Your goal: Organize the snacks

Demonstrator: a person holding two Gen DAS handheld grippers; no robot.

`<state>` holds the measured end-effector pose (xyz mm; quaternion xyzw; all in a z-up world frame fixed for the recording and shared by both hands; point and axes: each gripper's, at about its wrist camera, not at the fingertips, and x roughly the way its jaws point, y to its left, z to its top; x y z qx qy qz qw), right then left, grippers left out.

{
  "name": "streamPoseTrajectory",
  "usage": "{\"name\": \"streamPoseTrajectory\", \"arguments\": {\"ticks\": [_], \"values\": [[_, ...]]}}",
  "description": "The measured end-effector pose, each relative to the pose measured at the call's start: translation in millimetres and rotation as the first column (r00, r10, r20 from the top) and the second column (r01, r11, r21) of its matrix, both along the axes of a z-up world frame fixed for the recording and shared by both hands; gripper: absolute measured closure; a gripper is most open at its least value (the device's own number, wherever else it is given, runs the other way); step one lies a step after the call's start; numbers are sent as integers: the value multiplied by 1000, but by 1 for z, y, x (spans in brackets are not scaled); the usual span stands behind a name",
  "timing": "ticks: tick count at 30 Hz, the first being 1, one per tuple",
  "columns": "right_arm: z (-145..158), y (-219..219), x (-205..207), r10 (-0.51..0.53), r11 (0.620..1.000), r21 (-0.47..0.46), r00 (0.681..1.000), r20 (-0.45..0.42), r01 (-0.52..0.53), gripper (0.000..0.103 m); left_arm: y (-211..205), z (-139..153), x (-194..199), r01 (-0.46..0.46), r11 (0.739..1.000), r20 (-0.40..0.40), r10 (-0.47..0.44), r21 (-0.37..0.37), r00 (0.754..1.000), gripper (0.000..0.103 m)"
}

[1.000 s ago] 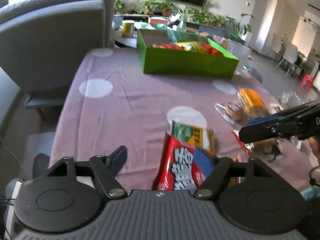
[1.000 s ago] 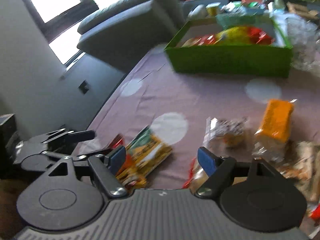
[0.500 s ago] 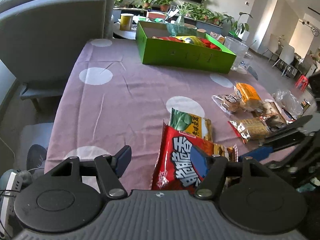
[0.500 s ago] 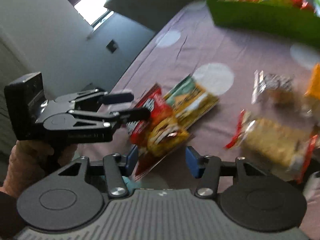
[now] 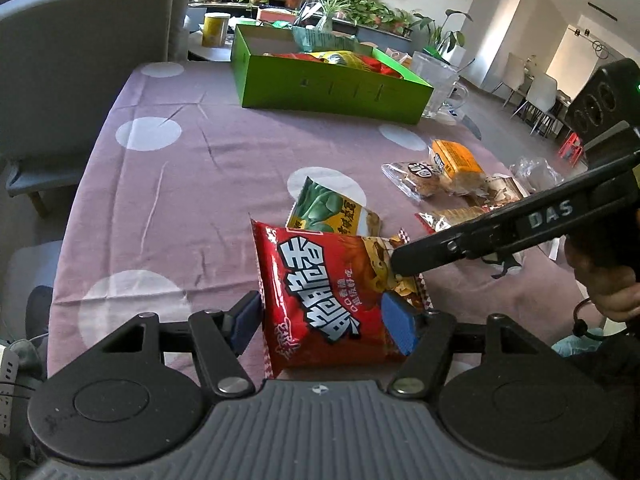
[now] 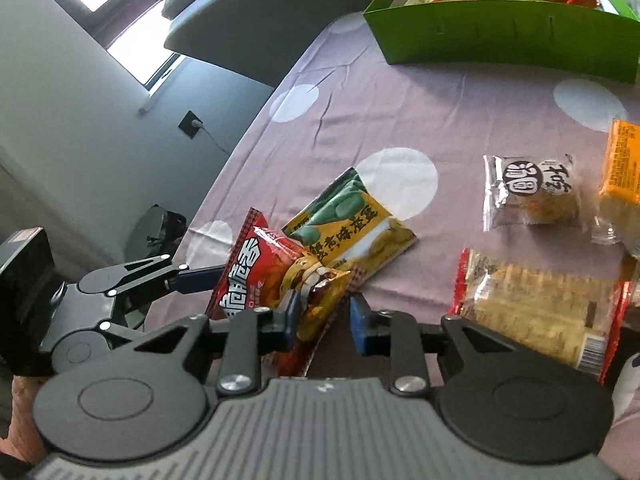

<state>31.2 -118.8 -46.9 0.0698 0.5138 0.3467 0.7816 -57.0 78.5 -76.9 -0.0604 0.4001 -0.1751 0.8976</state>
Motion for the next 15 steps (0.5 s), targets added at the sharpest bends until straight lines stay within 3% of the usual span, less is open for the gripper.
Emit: {"name": "streamPoseTrajectory", "arguments": {"ticks": [1,3,5,10,12,15], "values": [[2,-1,0,-8,1000,-1,1000,4,8,66,1,0,0,-1,1000,-1,1,-1,1000,40],[4,-7,-1,-18,1000,7,1000,10,18,47,1,0,0,-2,1000,-2,2,-2,1000,40],[4,-6,-3,0,1000,13,1000,11,-1,44,0,-1,1,-3,1000,-4,3,-4,1000,40],[-6,6,0,15,1000,-13,1000,-2,-15,45,-2,-1,1,9,1000,-4,-10,-9,1000,43],[-8,6,5,22,1000,8,999,-42,-21,62,-5,1,1,20,1000,0,-20,-8,1000,44],[-7,7,4,19,1000,3,999,-38,-19,64,-10,4,3,31,1000,9,-31,5,999,45]]}}
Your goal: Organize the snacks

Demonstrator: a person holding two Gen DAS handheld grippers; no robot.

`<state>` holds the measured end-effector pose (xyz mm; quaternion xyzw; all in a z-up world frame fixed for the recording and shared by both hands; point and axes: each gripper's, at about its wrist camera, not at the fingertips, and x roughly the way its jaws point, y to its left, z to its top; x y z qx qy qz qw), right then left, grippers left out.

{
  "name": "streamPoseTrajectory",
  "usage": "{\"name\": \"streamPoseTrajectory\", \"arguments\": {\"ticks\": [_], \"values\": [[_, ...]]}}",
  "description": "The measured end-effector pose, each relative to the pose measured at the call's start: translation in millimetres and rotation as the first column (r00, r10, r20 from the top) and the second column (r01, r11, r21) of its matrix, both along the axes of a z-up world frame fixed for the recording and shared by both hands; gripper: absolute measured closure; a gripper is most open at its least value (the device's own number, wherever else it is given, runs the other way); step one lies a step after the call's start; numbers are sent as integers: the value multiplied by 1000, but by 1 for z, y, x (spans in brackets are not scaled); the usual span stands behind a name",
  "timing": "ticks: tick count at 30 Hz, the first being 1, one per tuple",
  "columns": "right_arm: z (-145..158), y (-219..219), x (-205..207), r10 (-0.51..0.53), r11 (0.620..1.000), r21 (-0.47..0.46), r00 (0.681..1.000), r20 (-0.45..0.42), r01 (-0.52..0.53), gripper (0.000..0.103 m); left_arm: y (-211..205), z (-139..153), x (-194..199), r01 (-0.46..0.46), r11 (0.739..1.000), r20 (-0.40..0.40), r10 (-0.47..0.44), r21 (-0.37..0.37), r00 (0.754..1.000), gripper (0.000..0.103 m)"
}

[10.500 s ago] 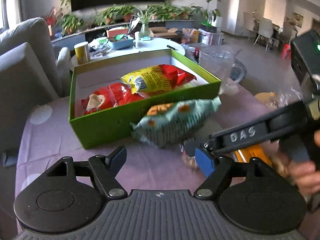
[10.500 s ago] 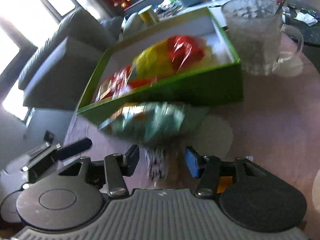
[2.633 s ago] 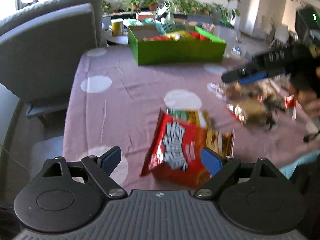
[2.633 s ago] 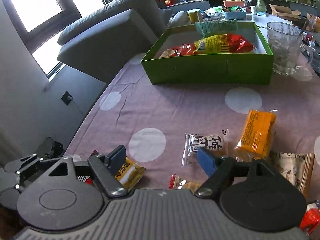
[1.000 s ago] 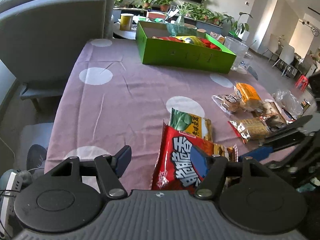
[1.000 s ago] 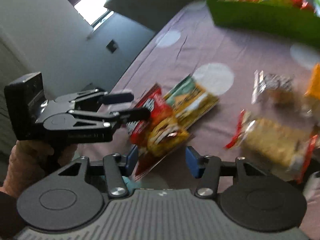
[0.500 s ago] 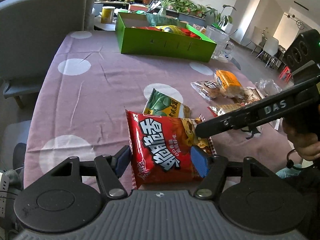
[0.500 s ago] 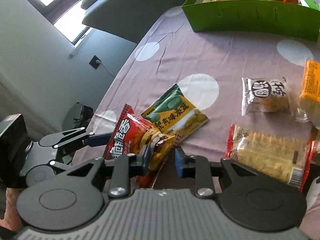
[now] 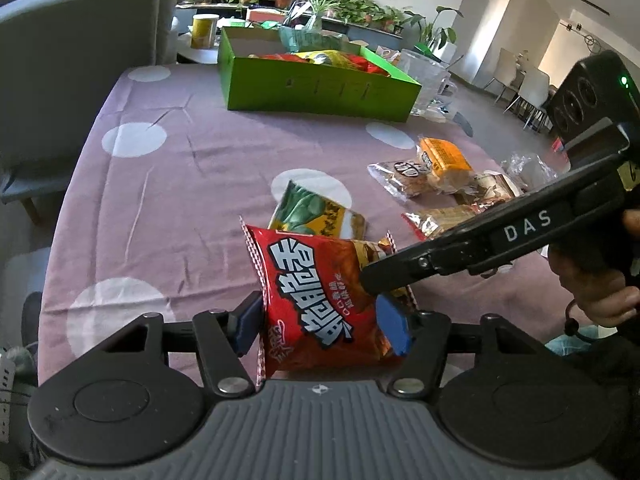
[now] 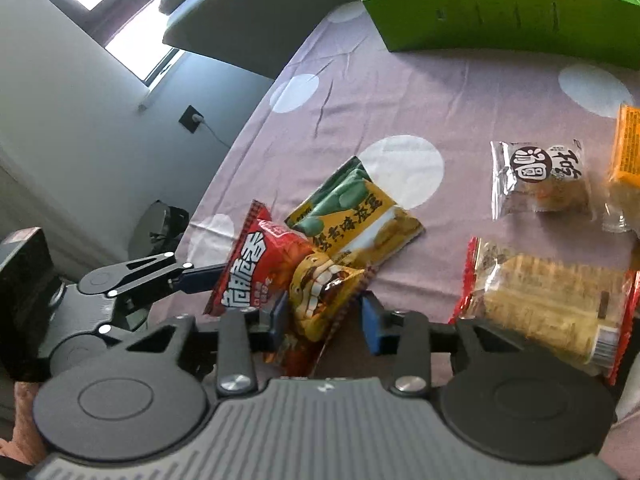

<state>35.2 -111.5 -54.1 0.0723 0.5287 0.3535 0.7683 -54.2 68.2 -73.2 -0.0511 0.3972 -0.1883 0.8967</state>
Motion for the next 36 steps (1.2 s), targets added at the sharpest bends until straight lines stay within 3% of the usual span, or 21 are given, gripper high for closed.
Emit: {"name": "streamPoseTrajectory", "arguments": {"ticks": [7,19,28,36], "values": [[28,-4,-1,-50,999,9,990,130,49,64,-13,25,10,27,999,76,-29,36,997,45],[72,-17,41,-128,991,63,956,265,115,64,-29,71,73,6,998,193,-18,62,981,45],[99,-32,83,-136,990,89,937,321,113,62,-45,99,119,23,998,250,-39,66,967,45],[108,-47,118,-153,987,94,944,293,131,62,-47,100,153,53,998,218,-55,18,974,45]]}}
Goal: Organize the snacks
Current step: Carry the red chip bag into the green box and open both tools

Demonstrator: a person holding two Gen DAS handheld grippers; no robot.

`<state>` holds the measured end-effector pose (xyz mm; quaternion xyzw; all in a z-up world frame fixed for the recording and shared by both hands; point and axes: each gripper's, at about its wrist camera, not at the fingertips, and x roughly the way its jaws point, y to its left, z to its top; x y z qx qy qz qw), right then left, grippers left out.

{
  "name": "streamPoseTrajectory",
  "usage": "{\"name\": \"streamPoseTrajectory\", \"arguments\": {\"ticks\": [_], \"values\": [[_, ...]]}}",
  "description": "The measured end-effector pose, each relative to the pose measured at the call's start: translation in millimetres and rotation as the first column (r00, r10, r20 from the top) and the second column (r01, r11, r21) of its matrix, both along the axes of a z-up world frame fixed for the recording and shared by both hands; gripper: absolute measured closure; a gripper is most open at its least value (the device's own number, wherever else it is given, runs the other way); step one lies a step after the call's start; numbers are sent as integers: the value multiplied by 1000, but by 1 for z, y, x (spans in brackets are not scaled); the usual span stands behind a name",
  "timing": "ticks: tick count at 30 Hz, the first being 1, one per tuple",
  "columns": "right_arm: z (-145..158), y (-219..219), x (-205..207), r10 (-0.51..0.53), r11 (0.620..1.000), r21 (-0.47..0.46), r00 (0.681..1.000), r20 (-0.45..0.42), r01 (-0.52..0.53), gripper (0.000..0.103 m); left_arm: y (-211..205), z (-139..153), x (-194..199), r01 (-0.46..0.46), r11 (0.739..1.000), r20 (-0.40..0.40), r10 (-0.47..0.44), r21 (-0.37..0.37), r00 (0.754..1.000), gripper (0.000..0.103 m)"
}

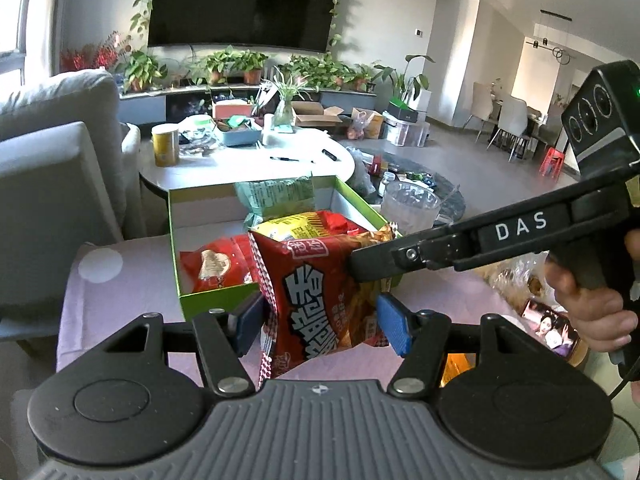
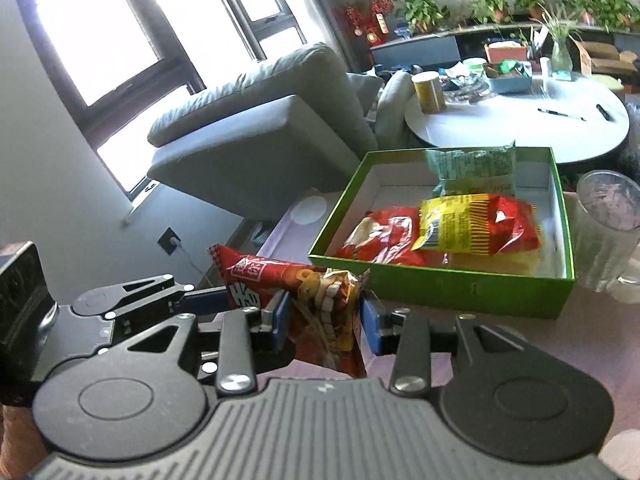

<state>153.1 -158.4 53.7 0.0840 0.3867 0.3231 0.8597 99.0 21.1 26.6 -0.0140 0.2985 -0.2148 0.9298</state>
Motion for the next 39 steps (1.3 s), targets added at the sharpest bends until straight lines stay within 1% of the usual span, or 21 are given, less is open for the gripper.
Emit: {"name": "streamPoseTrajectory", "arguments": {"ticks": [5,10,12,17,20,22,25,28,34,35,37,39], "values": [[-3,2,7,-8,1000,-18,1000,0,8,62,1,-3,12,-8,1000,-19,8,-6,1000,45],[-1,7,16,-16,1000,-26,1000,15,16,62,2,3,24,-27,1000,-12,27,2,1000,45],[4,11,21,-18,999,-33,999,43,19,62,2,8,34,-39,999,0,39,5,999,45],[18,23,40,-10,998,-58,988,153,19,62,5,19,66,-94,996,28,94,-8,995,45],[18,25,60,-21,999,-42,985,174,28,62,7,22,91,-120,993,30,121,-16,992,44],[16,25,74,-36,999,-24,984,176,41,62,6,21,108,-135,991,35,135,-2,990,44],[10,27,96,-48,999,3,983,177,49,62,6,14,133,-152,988,35,151,23,988,44],[0,29,117,-57,998,20,982,178,55,62,8,3,158,-163,986,17,163,26,987,43],[-28,34,152,-94,995,40,984,151,89,62,9,-28,204,-181,982,-25,183,52,983,43],[-34,34,156,-103,994,43,983,150,98,62,8,-33,209,-183,981,-29,185,58,982,42],[-42,36,162,-118,993,39,980,160,113,62,8,-41,215,-190,979,-30,192,71,981,31],[-46,35,164,-146,989,29,975,166,143,61,11,-44,214,-197,977,-26,199,77,980,27]]}}
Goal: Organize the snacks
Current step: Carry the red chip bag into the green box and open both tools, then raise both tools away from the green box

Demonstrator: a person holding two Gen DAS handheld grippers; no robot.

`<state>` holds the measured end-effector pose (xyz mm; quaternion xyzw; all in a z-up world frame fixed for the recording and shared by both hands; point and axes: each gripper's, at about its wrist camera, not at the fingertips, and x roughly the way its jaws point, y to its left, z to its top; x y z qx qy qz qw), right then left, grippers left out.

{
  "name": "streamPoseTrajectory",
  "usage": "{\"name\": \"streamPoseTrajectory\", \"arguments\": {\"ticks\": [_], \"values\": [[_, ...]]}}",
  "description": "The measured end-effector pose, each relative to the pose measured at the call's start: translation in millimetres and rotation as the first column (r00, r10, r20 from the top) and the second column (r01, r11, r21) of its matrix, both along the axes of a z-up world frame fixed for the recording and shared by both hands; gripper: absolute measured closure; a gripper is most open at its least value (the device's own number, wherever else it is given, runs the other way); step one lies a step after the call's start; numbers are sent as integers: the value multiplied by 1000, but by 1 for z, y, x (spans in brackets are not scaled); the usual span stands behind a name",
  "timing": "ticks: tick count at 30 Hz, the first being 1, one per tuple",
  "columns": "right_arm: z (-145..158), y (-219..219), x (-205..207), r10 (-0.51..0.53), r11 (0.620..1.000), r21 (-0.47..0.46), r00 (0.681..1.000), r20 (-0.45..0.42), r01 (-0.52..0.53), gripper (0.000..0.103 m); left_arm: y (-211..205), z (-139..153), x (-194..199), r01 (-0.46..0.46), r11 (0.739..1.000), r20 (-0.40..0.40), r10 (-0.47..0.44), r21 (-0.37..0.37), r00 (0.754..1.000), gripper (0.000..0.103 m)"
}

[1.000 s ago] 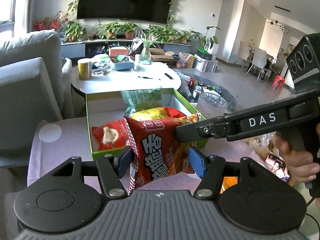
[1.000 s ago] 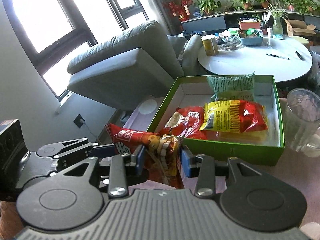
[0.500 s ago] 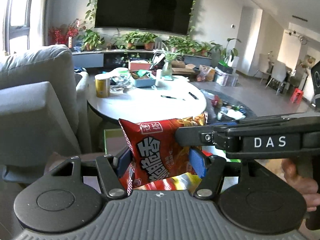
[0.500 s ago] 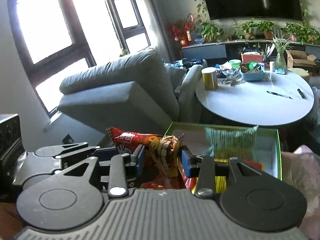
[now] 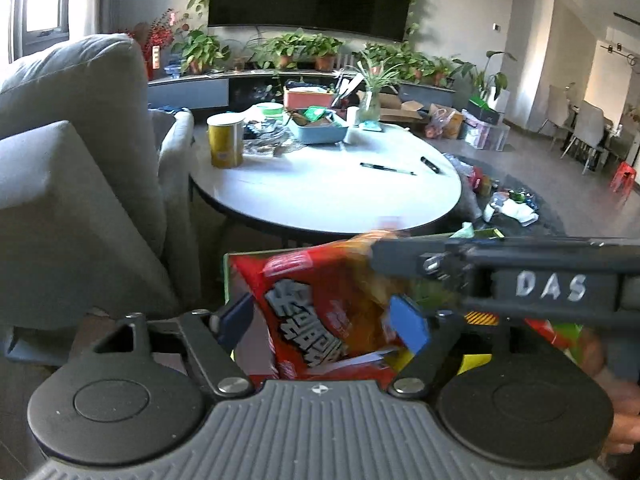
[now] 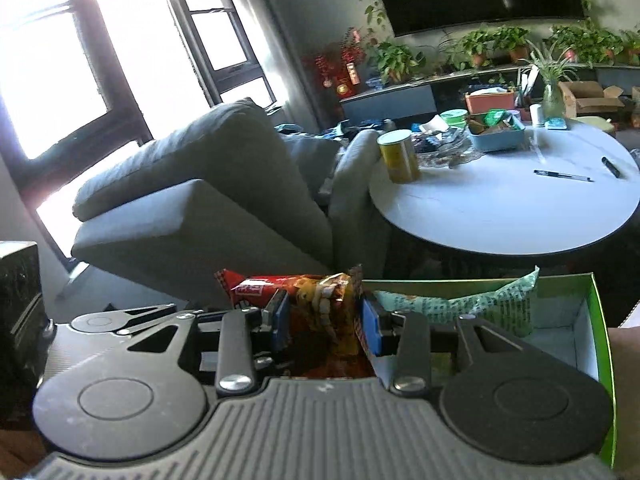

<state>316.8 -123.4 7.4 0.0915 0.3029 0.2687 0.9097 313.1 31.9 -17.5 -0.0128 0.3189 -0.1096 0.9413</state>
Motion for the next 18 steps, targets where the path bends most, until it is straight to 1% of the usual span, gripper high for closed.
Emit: {"name": "streamPoseTrajectory", "arguments": {"ticks": [1,3,5,7,11,12,14,18], "values": [[-1,-2,-1,-17,1000,0,1000,1,17,60,2,-1,-3,6,1000,7,-6,1,1000,25],[1,-8,-6,-39,999,-1,999,10,39,54,6,0,-10,7,1000,26,-7,14,1000,23],[5,-12,-12,-48,999,-5,999,25,49,51,9,2,-16,-11,1000,36,10,28,999,23],[11,-16,-19,-54,998,-17,998,31,55,51,14,5,-25,-22,1000,37,21,18,999,22],[30,-28,-40,-38,999,-21,999,35,39,51,18,13,-50,-21,1000,45,20,10,999,20],[34,-30,-43,-29,999,-23,999,39,29,49,19,16,-57,-18,1000,52,17,10,999,19],[46,-37,-60,-9,1000,-29,998,57,11,46,18,21,-73,-8,1000,66,8,12,998,18],[61,-47,-91,19,998,-61,995,95,-13,46,17,31,-110,4,1000,86,-4,5,996,17]]}}
